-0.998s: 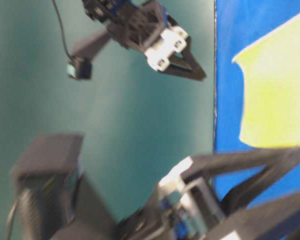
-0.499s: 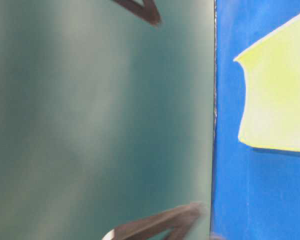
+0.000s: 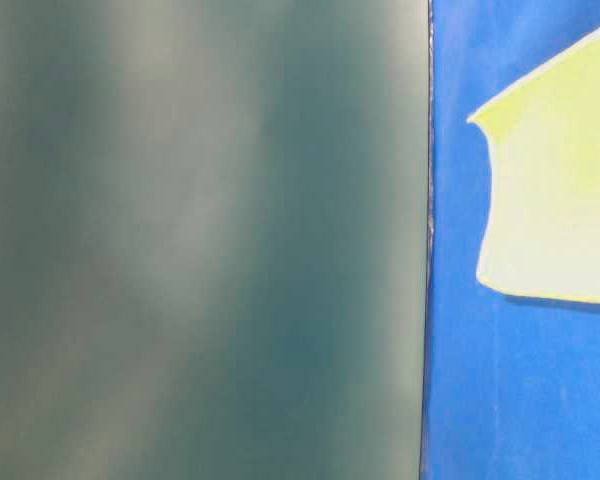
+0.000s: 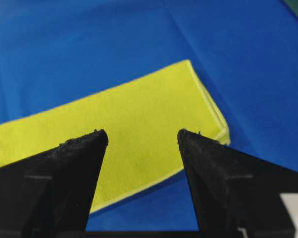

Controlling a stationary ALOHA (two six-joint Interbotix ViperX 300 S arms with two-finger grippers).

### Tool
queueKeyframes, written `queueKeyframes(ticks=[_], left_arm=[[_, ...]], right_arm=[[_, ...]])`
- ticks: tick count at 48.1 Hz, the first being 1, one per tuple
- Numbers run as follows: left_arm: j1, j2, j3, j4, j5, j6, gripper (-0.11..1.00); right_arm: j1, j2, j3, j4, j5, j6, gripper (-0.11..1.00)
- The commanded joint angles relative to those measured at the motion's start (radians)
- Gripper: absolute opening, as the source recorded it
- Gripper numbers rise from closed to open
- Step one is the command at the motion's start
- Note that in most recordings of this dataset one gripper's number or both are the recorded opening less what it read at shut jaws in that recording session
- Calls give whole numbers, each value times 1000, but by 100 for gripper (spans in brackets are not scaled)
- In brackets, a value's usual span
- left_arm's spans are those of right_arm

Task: Fold the yellow towel.
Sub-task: 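Release the strip and retract both grippers outward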

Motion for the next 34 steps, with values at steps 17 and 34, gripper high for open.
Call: queueKeyframes(ticks=[17,34], left_arm=[[34,35,-28,-2,-17,0,71],[204,336,-212,0,-37,0,71]], right_arm=[[-37,35,-34,2,-6,0,62],[-199,337,-143,-18,67,-11,62]])
